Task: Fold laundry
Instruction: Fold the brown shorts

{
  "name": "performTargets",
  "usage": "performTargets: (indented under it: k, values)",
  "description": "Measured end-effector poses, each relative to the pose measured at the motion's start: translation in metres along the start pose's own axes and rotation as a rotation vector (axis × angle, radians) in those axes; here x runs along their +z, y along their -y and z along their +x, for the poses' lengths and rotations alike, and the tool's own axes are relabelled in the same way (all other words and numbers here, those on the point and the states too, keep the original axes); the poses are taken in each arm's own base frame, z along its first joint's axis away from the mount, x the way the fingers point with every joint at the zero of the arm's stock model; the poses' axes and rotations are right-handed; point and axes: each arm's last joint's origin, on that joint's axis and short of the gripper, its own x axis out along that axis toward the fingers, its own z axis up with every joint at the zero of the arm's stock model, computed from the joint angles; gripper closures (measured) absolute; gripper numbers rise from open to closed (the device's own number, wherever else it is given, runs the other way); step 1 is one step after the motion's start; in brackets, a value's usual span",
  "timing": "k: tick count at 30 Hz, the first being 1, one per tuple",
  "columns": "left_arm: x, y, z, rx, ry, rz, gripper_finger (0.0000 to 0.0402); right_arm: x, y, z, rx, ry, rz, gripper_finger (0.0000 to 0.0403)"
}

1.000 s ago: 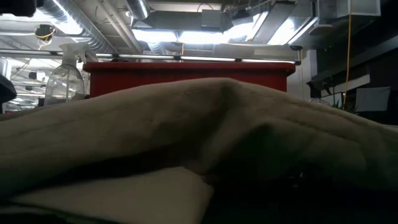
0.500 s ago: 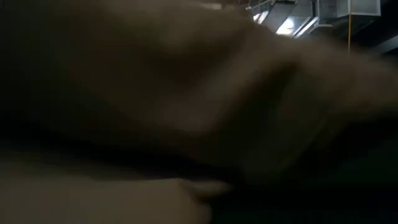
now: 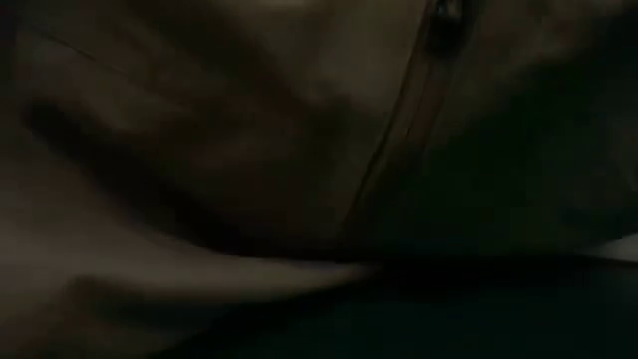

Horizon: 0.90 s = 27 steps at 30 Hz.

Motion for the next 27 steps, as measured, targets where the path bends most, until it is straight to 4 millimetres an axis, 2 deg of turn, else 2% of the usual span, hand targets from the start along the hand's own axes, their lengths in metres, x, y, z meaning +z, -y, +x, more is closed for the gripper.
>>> performTargets:
  k: [5,14,21,27]
  values:
    - [0.009,-0.019,0.001,0.177,0.096,0.004,0.0401,-0.019,0.055,0.003,-0.006,0.008,0.183,0.0397]
    - [0.037,-0.061,0.009,0.515,0.204,-0.007,0.0401,-0.044,0.129,0.039,-0.028,0.0,0.377,0.0397]
    - [0.066,-0.09,0.019,0.69,0.167,-0.023,0.0401,-0.053,0.174,0.066,-0.099,0.019,0.538,0.0397]
    - [0.079,-0.107,0.022,0.774,0.094,-0.058,0.0401,-0.067,0.196,0.076,-0.16,-0.032,0.675,0.0399]
